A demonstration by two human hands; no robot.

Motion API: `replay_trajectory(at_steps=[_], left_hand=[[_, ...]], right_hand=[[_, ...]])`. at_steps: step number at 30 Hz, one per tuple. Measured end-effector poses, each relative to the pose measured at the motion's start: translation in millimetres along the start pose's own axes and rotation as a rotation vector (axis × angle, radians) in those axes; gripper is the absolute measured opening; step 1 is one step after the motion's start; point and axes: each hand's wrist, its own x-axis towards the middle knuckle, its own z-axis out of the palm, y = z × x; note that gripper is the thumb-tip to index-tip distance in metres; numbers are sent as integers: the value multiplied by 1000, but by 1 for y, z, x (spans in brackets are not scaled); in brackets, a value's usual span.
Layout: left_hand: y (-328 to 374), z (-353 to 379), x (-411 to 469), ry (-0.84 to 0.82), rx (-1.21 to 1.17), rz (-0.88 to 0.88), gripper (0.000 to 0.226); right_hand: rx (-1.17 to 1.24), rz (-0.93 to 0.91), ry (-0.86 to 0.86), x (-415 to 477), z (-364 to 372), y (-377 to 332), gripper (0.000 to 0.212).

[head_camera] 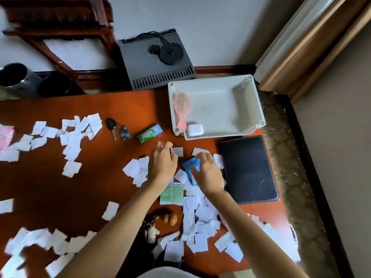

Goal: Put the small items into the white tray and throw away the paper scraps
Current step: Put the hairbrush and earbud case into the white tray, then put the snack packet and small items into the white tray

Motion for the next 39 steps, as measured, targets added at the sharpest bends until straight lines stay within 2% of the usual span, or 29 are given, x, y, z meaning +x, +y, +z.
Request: replay_trajectory(at_steps=[2,5,9,11,14,21,24,27,29,31,34,37,39], left_hand=[[-10,7,-17,-50,26,-37,28],[-21,10,-32,-83,13,-62,31],[-27,7,-42,-93,18,-77,31],[-27,5,-43,-96,-31,-83,29],[-27,1,-44,-111,-182,-104,28],[-30,-2,-61,-148,-554,-258,28],[-29,-3,-72,-213,-714,-297,34],[-35,-10,-81,-139,-879,-360,30],[-50,-14,-84,-43,-883,-376,20],[-72,-18,-88,32,-823,-400,10],[-101,-21,-96,134,-712,-463,9],[-118,-24,-106,180,-672,-522,8],[-123,-25,-110,168,-659,-543,19]], right_hand=[[-27,108,-64,-10,13,9,41],[-24,222,-54,-16,21,14,46],[-57,223,-57,-10,18,12,48],[-38,215,-61,-9,15,10,38],[99,203,-6,-17,9,6,16],[541,221,224,-47,-6,-16,13],[821,198,125,-59,-11,-32,20],[930,187,-34,-71,-4,-43,24],[824,183,-92,-77,4,-45,16],[561,125,-105,-82,16,-42,15],[175,-30,-201,-93,34,-35,20],[-22,-246,-287,-105,53,-39,28],[-125,-336,-315,-109,65,-48,35]])
